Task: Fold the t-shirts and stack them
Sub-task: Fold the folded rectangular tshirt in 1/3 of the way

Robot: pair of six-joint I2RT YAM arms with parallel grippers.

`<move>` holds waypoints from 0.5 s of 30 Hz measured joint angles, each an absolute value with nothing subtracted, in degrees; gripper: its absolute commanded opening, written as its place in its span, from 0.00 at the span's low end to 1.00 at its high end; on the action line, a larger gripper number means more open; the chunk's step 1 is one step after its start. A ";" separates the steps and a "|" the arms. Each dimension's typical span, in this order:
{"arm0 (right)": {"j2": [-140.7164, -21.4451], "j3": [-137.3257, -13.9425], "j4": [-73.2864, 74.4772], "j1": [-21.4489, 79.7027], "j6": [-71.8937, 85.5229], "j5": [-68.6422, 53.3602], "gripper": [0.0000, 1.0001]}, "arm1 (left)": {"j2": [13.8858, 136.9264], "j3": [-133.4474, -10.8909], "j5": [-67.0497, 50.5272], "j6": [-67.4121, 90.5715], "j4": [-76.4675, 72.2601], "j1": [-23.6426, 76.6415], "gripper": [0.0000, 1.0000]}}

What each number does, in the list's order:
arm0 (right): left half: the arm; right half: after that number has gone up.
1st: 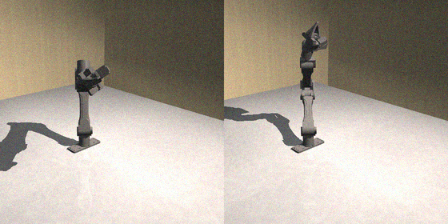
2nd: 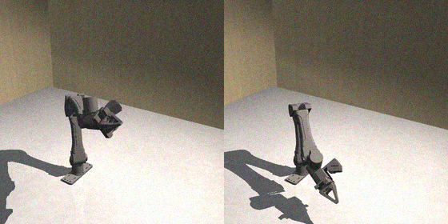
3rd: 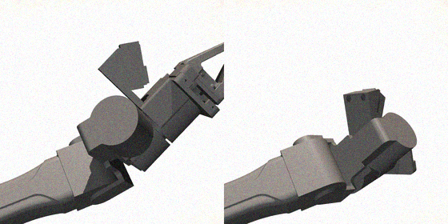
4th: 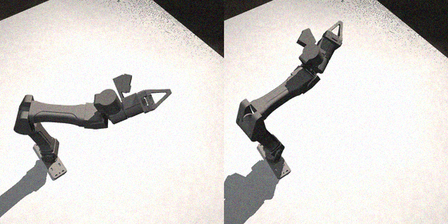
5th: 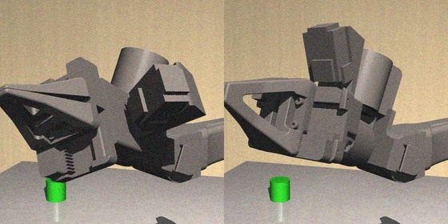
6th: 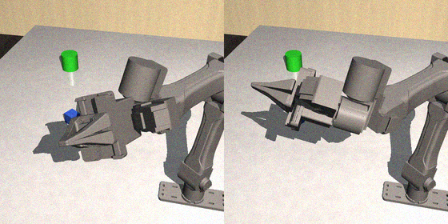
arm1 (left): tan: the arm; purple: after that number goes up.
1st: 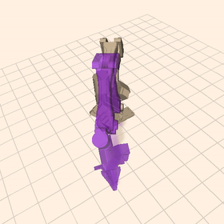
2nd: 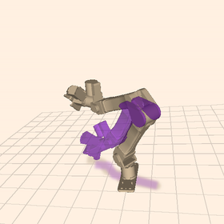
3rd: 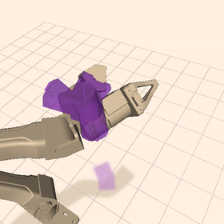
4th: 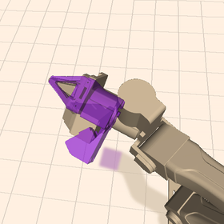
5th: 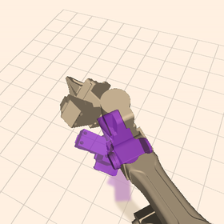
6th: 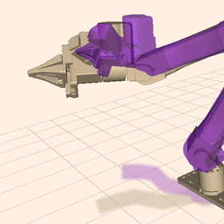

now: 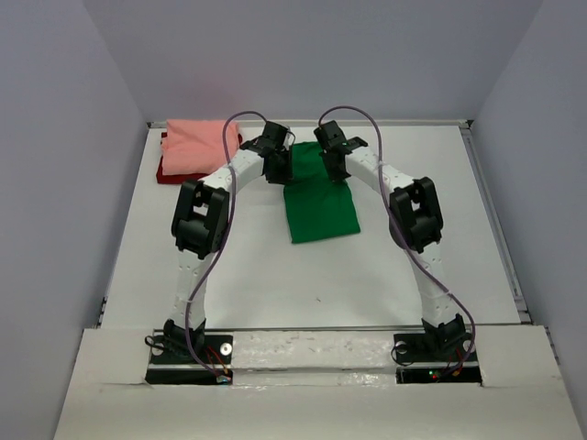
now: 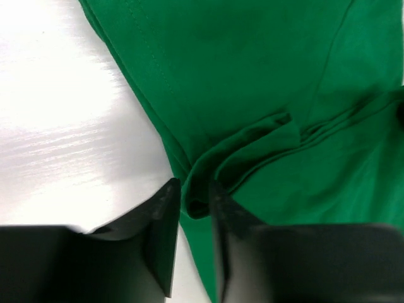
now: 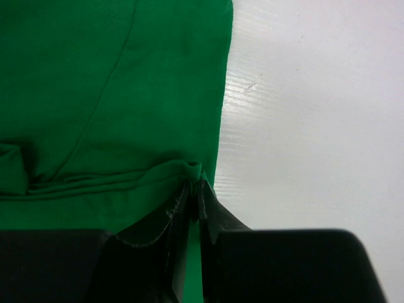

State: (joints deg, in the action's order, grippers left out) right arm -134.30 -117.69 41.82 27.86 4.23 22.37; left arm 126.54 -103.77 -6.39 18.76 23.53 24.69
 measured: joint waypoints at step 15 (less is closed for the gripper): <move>-136.57 -118.93 41.98 27.83 3.68 25.34 0.66 | 124.33 -100.88 -0.54 18.72 22.94 24.93 0.60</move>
State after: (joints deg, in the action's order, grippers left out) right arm -136.57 -118.93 41.98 27.83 3.68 25.34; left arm 124.33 -100.88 -0.54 18.72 22.94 24.93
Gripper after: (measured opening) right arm 0.643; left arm 0.593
